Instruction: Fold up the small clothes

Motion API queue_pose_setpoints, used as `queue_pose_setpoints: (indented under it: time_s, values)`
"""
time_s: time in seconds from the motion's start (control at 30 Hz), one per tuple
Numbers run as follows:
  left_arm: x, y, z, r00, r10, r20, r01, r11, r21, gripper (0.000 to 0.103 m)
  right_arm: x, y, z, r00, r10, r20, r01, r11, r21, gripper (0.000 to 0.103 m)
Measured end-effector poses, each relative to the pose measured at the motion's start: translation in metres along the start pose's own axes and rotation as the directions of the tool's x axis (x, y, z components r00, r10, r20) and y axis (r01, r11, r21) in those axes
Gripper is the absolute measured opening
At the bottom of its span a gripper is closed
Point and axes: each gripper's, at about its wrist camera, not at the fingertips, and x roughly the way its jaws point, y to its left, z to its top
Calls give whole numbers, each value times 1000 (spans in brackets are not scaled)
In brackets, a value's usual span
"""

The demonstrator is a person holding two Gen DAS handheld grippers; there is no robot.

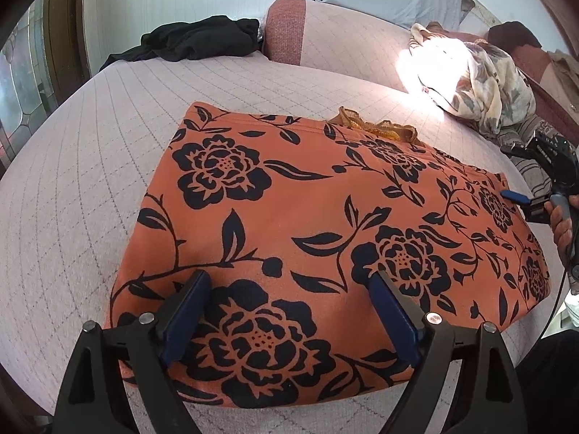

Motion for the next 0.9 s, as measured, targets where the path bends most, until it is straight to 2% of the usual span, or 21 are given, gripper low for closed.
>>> queue_pose_setpoints:
  time_s: [0.1, 0.17, 0.2, 0.23, 0.3, 0.4, 0.5, 0.7, 0.8, 0.9]
  values:
    - [0, 0, 0, 1000, 1, -2, -1, 1000, -2, 89, 7, 7, -2, 1000, -19, -25, 17, 997, -77, 82]
    - [-1, 0, -1, 1000, -1, -4, 1, 1000, -4, 89, 24, -7, 1, 995, -86, -50, 82, 994, -65, 81]
    - [-1, 0, -1, 1000, -1, -5, 1, 1000, -4, 89, 19, -12, 2, 998, -53, -18, 53, 999, 0, 81]
    - [-2, 1, -2, 1000, -4, -4, 4, 1000, -3, 89, 12, -9, 1, 999, -55, 2, 55, 998, 28, 82]
    - [-2, 1, -3, 1000, -5, -5, 5, 1000, -1, 89, 3, 10, -6, 998, -66, 3, 66, 997, -36, 82]
    - [-4, 1, -3, 1000, -6, -6, 6, 1000, -5, 89, -19, 33, -36, 999, -47, -12, 46, 991, -126, 82]
    - [-5, 4, -2, 1000, -17, -8, 17, 999, -28, 89, -47, 38, -81, 1000, -19, -4, 18, 990, -142, 82]
    - [-9, 7, -4, 1000, -20, -1, 20, 998, -57, 89, -74, -4, -181, 997, 65, -49, -66, 998, -7, 82]
    - [-10, 4, -7, 1000, 0, 6, 0, 999, -36, 89, -73, -35, -200, 997, 64, -47, -59, 993, 99, 82]
    - [-11, 1, -10, 1000, 18, 13, -18, 1000, -19, 89, -77, -52, -192, 997, 79, 3, -78, 983, 167, 82]
